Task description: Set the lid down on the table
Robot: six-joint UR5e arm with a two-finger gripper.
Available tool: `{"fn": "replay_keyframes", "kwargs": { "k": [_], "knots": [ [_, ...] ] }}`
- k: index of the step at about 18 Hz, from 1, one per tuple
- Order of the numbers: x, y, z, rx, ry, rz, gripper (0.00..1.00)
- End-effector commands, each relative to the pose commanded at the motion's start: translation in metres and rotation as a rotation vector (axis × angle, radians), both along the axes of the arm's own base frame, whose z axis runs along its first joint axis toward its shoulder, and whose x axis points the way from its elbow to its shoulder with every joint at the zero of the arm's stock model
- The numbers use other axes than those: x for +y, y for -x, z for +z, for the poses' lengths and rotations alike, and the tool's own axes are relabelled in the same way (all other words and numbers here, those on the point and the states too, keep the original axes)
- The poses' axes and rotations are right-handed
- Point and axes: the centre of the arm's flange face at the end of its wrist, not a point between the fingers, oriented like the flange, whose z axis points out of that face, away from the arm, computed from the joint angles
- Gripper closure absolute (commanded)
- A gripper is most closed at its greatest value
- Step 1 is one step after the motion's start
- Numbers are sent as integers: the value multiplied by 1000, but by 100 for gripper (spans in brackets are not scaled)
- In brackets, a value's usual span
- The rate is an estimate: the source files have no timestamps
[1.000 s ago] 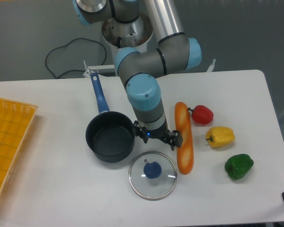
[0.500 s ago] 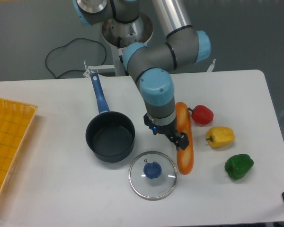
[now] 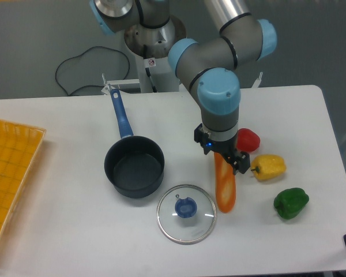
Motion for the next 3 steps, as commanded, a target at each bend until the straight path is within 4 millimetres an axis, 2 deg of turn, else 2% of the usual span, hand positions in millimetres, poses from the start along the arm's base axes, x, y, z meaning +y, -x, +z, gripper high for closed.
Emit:
{"fn": "replay_keyframes", "kwargs": {
  "k": [3],
  "knots": [
    [-1, 0, -1, -2, 0, 1, 0]
  ]
}}
